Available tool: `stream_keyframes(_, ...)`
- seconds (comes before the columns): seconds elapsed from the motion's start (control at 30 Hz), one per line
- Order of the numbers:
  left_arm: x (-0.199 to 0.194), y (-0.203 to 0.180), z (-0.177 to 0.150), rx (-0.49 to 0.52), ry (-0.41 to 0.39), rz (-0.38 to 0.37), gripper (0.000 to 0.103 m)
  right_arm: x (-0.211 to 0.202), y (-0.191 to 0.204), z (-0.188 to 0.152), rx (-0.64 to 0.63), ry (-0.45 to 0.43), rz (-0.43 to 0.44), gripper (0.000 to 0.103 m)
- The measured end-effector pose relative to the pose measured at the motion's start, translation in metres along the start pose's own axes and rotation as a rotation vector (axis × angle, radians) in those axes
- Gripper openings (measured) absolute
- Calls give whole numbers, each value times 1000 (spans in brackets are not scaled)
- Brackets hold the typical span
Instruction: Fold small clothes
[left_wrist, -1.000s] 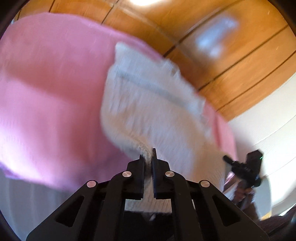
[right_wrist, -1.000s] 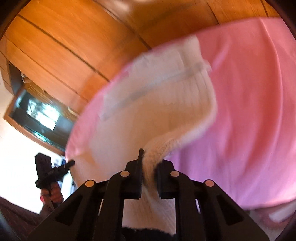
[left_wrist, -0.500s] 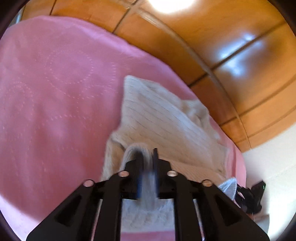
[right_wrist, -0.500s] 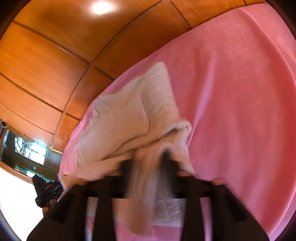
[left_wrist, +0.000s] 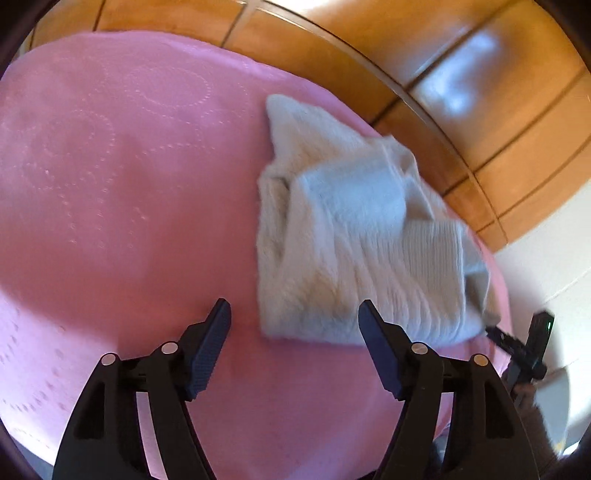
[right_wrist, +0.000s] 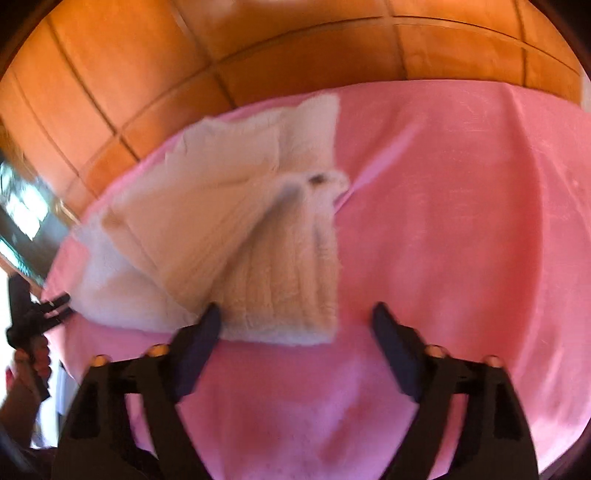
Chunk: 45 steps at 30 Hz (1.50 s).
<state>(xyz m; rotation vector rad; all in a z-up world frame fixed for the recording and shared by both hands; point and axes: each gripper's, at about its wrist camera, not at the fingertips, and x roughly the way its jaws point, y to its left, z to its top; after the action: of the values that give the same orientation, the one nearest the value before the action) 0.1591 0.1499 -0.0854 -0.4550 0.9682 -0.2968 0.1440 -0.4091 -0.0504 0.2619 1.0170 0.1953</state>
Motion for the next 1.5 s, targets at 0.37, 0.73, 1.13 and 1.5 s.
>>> stream_keyframes(0.37, -11, -19, -19, 31, 13, -2, 12, -34, 25, -5, 63, -45, 120, 15)
stream_keyframes(0.73, -65, -5, -83, -30, 62, 7, 13, -75, 22, -67, 109, 29, 134, 15)
stream_keyframes(1.13, -63, -54, -30, 178, -102, 169, 44, -66, 90, -66, -512, -21, -286, 64)
stream_keyframes(1.5, 13, -61, 6, 247, 9, 121, 7, -28, 104, -38, -641, -19, -164, 8)
